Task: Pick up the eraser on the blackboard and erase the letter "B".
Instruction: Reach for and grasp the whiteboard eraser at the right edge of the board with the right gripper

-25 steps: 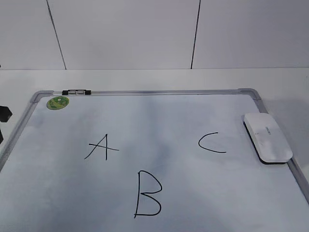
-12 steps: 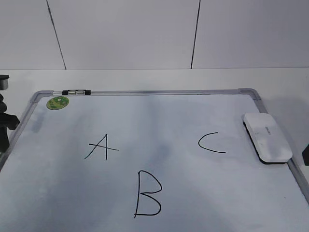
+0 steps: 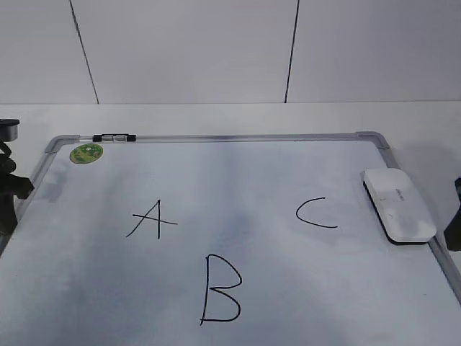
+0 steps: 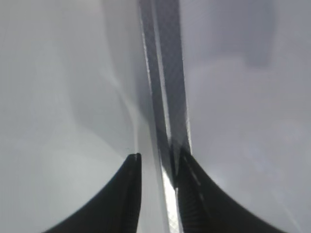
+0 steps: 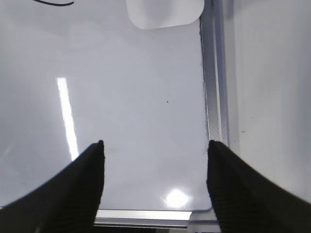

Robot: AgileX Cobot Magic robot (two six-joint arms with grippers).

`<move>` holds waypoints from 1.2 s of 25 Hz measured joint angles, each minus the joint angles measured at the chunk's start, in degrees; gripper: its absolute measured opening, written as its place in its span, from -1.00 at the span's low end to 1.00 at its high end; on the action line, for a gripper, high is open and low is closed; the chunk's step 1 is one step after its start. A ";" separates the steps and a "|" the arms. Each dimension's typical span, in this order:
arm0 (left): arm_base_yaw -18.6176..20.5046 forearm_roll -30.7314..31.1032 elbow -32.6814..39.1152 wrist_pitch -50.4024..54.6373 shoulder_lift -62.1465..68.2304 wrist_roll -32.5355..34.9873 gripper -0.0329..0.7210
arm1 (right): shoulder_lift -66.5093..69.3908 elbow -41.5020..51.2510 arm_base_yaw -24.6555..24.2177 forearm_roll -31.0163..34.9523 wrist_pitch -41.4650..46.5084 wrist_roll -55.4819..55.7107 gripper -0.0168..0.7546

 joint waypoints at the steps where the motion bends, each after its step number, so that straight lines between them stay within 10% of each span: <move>1: 0.00 0.00 0.00 0.00 0.00 0.00 -0.47 | 0.69 -0.14 0.00 0.00 -0.11 0.00 0.32; 30: 0.00 -1.56 -0.17 0.41 0.21 -0.69 -0.84 | 21.38 -12.10 0.00 -0.43 -7.94 -2.13 0.32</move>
